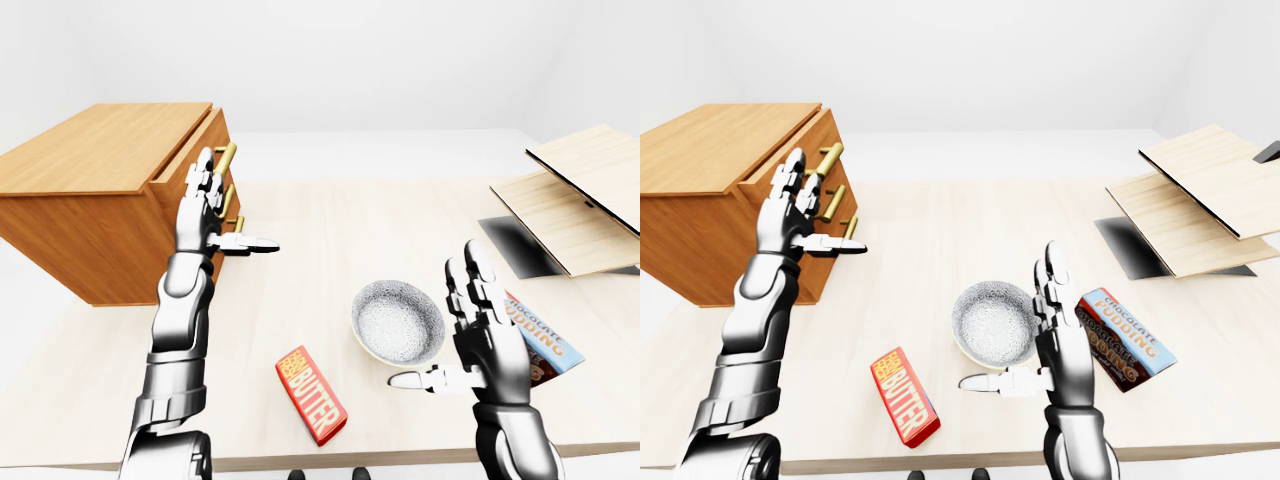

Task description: Close the top drawer of the cabinet and put the bowl on top of it.

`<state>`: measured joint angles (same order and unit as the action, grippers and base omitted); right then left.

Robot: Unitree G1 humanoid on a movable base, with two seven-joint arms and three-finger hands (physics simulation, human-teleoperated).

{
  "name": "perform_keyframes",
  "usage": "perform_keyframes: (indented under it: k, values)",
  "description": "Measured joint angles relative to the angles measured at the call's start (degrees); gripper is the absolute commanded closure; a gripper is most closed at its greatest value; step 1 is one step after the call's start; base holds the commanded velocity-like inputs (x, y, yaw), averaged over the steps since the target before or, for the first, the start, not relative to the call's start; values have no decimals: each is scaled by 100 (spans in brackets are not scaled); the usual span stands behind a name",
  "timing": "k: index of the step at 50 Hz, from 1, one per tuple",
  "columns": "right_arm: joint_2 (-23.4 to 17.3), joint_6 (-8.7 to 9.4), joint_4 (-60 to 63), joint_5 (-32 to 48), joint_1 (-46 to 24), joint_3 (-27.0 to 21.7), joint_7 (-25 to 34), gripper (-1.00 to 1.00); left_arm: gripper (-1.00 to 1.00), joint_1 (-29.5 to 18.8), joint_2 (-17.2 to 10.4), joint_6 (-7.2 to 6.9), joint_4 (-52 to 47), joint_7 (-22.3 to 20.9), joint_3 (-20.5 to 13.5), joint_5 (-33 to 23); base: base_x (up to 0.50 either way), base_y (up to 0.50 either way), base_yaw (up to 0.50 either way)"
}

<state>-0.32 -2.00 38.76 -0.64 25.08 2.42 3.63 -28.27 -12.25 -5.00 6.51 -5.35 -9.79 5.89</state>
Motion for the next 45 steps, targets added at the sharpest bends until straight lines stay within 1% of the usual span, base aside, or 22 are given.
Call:
perform_keyframes:
  k: [14,27,45]
  values:
    - [-13,23,-5,0,-21,18,-20,-100,-100,-191,-69,0,730,97,25,22,0,0,0]
    - [-23,16,-15,15,-23,46,-41,-100,-100,-279,-144,0,1023,140,-26,65,0,0,0]
    - [-35,-23,-59,26,-29,73,-57,-100,-100,-429,-302,0,1493,195,-126,283,0,0,0]
